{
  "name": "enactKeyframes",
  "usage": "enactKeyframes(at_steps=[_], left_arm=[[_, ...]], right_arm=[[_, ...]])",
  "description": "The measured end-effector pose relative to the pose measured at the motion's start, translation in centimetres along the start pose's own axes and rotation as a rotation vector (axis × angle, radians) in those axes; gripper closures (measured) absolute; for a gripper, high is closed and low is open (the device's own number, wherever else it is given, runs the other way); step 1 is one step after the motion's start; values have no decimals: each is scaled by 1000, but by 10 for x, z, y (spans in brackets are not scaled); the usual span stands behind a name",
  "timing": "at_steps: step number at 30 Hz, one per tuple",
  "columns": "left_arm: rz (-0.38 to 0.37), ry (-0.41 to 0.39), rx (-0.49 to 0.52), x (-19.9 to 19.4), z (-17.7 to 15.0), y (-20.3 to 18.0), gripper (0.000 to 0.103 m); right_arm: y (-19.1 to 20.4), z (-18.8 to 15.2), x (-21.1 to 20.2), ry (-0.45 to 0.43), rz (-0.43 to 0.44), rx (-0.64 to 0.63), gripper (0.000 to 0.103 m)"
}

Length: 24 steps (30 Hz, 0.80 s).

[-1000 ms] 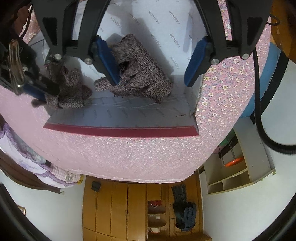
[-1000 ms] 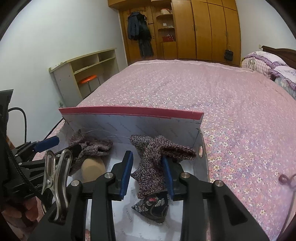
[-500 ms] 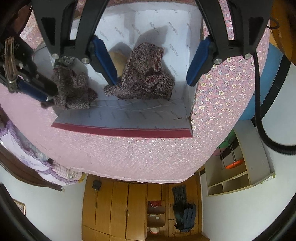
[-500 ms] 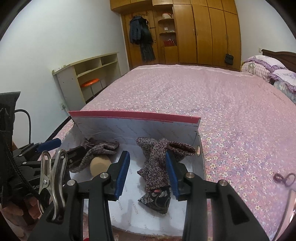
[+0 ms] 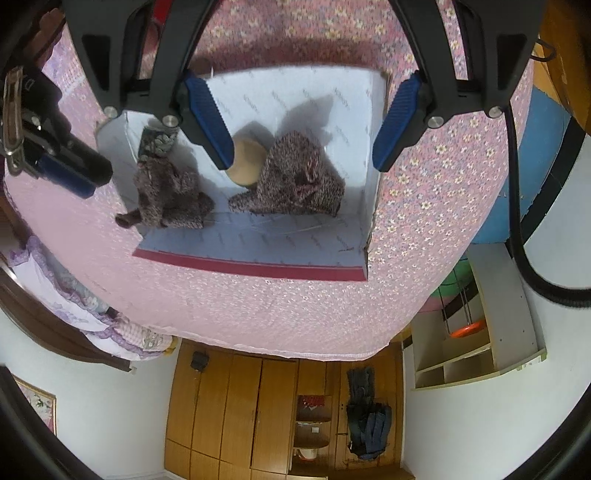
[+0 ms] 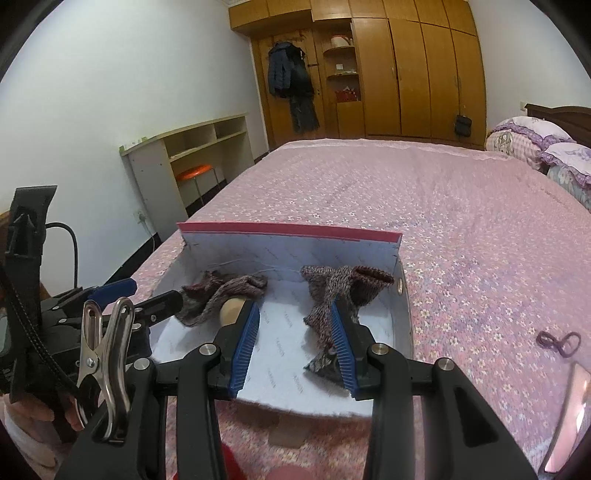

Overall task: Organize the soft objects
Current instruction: 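Withdraw both open tools from the box toward the red items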

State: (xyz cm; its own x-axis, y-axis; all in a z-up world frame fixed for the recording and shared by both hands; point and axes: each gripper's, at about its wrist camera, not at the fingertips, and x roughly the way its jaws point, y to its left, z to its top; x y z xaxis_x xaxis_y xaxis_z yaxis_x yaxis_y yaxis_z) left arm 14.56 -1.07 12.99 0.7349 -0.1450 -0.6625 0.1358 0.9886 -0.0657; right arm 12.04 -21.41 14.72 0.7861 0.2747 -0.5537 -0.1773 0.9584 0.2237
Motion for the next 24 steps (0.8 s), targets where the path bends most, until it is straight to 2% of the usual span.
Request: enactKeyframes(at_steps=[14,24], left_arm=[[-44,2,-10,-39,-32,-1,22],[-57,27,-24,-48,-56,1,22]], right_arm=[[11,-39,-41,25,8,22,62],[8,-63,-37,90,-9,42,62]])
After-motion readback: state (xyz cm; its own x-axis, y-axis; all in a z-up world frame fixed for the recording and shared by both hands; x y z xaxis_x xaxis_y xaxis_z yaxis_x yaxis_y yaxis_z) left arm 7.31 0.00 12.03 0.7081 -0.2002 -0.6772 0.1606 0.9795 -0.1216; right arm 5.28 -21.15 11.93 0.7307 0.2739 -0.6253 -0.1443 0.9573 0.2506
